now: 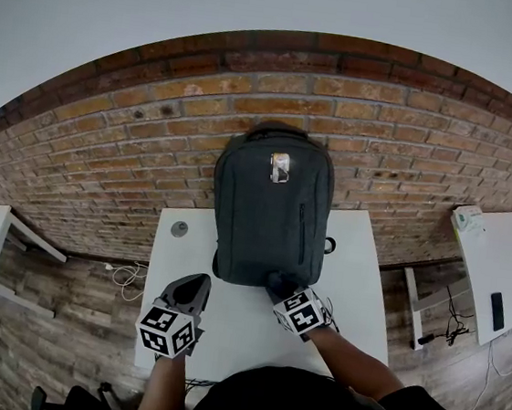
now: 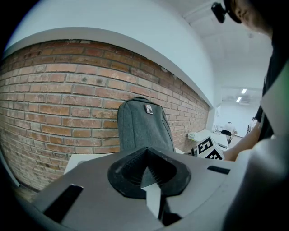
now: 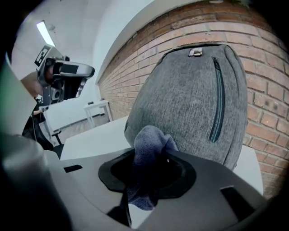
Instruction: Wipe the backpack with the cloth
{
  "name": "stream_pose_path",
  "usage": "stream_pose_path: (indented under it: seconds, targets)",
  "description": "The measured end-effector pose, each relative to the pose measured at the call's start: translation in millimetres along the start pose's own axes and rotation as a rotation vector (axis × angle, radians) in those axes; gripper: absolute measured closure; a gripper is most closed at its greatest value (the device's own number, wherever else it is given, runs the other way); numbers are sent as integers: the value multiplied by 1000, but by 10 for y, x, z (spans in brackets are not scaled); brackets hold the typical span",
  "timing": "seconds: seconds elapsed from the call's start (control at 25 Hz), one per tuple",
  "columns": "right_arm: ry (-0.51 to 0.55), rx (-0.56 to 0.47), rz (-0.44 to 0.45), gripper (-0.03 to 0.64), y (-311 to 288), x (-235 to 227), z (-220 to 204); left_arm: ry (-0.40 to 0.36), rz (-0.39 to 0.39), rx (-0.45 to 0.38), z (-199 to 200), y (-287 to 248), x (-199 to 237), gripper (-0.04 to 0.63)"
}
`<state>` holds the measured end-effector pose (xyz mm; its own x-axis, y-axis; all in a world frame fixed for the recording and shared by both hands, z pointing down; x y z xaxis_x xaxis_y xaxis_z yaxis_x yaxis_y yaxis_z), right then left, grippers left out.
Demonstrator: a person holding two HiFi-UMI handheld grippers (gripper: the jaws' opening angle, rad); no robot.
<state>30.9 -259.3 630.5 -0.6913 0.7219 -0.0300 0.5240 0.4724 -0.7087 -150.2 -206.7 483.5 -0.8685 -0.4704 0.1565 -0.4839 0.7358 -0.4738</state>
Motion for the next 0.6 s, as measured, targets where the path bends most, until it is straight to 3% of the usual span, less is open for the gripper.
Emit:
stream_pose_path:
  seconds: [0.24,0.6]
  targets:
    - [-4,-92,9,506,200,-58,402,2,-3,-5,8,-10,9,604]
    - [8,-185,-63,506,443,-281,1072,5,2,-8,2,15,38,604]
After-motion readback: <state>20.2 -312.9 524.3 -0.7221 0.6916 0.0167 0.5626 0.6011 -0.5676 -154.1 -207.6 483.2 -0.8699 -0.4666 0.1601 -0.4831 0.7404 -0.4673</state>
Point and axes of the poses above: the fingertips, and each gripper's own axes: y backward along the fingers, x to its left, z out of its top, the point moved 4 cm from there along y, backward along the fingers, and after that the axes turned 9 degrees about x, right-handed, at the moved point
